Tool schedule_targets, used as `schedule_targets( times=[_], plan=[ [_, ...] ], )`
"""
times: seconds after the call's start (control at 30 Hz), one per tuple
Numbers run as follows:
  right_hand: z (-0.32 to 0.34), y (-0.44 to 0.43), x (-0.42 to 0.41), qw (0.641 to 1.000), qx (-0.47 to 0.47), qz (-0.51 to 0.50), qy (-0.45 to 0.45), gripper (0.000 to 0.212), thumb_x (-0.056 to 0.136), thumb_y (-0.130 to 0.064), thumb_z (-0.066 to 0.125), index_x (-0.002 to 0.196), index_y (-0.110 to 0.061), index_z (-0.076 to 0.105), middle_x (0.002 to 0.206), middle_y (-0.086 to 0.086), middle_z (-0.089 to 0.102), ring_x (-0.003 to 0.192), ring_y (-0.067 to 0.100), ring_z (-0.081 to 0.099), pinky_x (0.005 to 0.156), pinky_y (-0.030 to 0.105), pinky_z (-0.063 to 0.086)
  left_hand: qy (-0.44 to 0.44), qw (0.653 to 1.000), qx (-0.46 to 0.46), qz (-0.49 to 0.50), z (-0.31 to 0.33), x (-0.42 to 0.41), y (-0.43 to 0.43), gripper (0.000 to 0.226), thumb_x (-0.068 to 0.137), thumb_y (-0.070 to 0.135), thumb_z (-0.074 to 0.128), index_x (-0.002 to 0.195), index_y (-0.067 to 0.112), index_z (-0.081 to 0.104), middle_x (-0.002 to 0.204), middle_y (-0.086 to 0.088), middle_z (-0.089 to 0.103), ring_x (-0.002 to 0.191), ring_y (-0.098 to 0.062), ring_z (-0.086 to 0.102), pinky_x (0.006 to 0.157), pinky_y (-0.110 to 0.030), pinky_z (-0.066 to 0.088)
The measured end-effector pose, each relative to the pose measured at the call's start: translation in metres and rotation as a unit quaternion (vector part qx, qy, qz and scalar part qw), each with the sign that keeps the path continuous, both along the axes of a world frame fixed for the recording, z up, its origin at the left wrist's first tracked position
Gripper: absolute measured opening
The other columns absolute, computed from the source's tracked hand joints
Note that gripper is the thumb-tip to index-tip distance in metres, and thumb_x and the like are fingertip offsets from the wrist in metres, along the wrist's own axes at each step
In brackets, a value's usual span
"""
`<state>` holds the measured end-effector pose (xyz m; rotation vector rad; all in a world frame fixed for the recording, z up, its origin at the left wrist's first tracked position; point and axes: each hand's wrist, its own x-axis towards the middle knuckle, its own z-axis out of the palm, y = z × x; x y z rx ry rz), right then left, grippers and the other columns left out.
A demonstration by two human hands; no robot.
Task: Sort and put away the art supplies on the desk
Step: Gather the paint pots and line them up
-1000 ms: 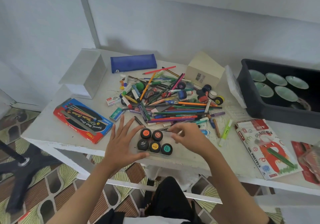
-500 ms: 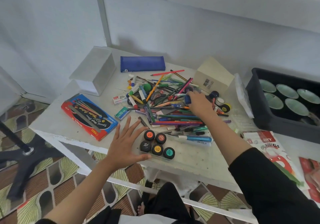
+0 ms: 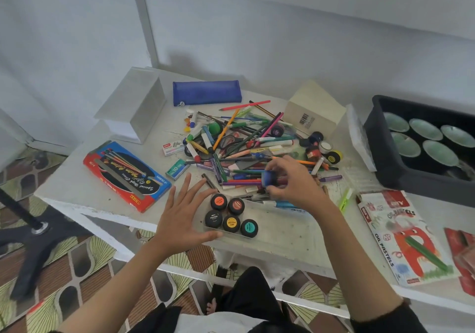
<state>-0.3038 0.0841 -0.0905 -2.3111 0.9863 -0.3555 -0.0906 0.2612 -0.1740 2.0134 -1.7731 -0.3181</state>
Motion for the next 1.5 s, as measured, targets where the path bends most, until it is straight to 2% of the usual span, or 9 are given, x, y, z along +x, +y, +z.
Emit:
schedule_targets(
  times=[0.17,0.27,0.4,0.57,0.9,1.0,1.1,1.33,1.5],
  plan=[
    [0.003,0.032,-0.01,0.992,0.083,0.085,0.052,0.041,0.074,-0.002,0.071,0.11,-0.02,0.061,0.107,-0.004,0.046,0.098,0.011,0.051,0.088,0.025,0.05,-0.009,1.0,-0.011,0.0,-0.001,0.0,0.0,0.097,0.063,0.093,0.033,0.143,0.037,0.03,0.157,0.011,0.013,0.146,-0.012,-0.014,0.116,-0.05,-0.007],
    [0.003,0.038,-0.01,0.987,0.068,0.117,0.088,0.046,0.075,-0.001,0.07,0.116,-0.021,0.059,0.11,-0.006,0.047,0.102,0.008,0.048,0.089,0.017,0.045,-0.016,1.0,-0.011,-0.003,-0.002,0.001,0.0,0.098,0.064,0.094,0.032,0.143,0.037,0.03,0.158,0.009,0.014,0.146,-0.013,-0.013,0.116,-0.051,-0.005],
    [-0.002,0.04,-0.003,0.983,0.022,0.134,0.124,0.042,0.078,-0.005,0.071,0.114,-0.02,0.056,0.113,-0.006,0.05,0.105,0.007,0.044,0.095,0.021,0.041,-0.011,1.0,-0.012,-0.002,-0.002,0.001,0.0,0.096,0.064,0.093,0.033,0.143,0.037,0.031,0.158,0.01,0.013,0.146,-0.013,-0.014,0.116,-0.051,-0.006],
    [-0.011,0.045,0.007,0.98,-0.025,0.15,0.127,0.037,0.078,-0.008,0.072,0.113,-0.016,0.06,0.113,-0.003,0.048,0.106,0.011,0.041,0.092,0.023,0.041,-0.012,1.0,-0.008,-0.001,-0.001,0.001,0.0,0.094,0.065,0.091,0.037,0.143,0.039,0.029,0.158,0.01,0.013,0.146,-0.014,-0.014,0.115,-0.05,-0.006],
    [-0.012,0.042,0.014,0.977,-0.035,0.152,0.144,0.041,0.076,-0.004,0.073,0.113,-0.014,0.058,0.115,-0.001,0.048,0.106,0.012,0.043,0.091,0.024,0.043,0.009,1.0,-0.026,0.008,-0.001,0.002,-0.002,0.096,0.063,0.092,0.037,0.142,0.038,0.035,0.158,0.006,0.015,0.146,-0.014,-0.014,0.116,-0.052,-0.003],
    [-0.007,0.039,0.014,0.979,-0.002,0.143,0.143,0.041,0.079,0.003,0.066,0.113,-0.018,0.056,0.115,-0.005,0.049,0.104,0.007,0.046,0.093,0.023,0.045,0.015,0.999,-0.039,0.007,-0.001,0.001,-0.001,0.094,0.064,0.091,0.039,0.141,0.036,0.038,0.158,0.003,0.017,0.146,-0.015,-0.013,0.115,-0.055,0.001],
    [0.003,0.03,0.013,0.98,0.039,0.144,0.135,0.034,0.083,0.007,0.06,0.105,-0.019,0.06,0.105,-0.01,0.053,0.096,0.005,0.053,0.089,0.025,0.049,0.022,0.999,-0.041,0.008,0.0,0.001,0.0,0.094,0.064,0.091,0.04,0.141,0.037,0.037,0.158,0.003,0.016,0.146,-0.016,-0.013,0.115,-0.055,0.0],
    [0.027,-0.01,0.053,0.987,-0.034,0.143,0.063,0.018,0.089,0.0,0.054,0.09,-0.012,0.068,0.091,-0.003,0.061,0.085,0.012,0.057,0.078,0.023,0.048,-0.014,1.0,-0.025,0.01,0.0,0.0,0.0,0.091,0.066,0.091,0.038,0.142,0.042,0.031,0.159,0.002,0.015,0.147,-0.022,-0.011,0.114,-0.049,-0.016],
    [0.03,-0.041,0.115,0.996,-0.049,0.078,0.007,0.019,0.088,-0.002,0.053,0.09,-0.01,0.07,0.094,0.005,0.068,0.082,0.014,0.06,0.082,0.028,0.049,-0.027,1.0,-0.01,0.011,0.0,0.002,0.0,0.091,0.067,0.092,0.035,0.143,0.043,0.026,0.16,0.004,0.009,0.147,-0.023,-0.013,0.113,-0.05,-0.018]
  ],
)
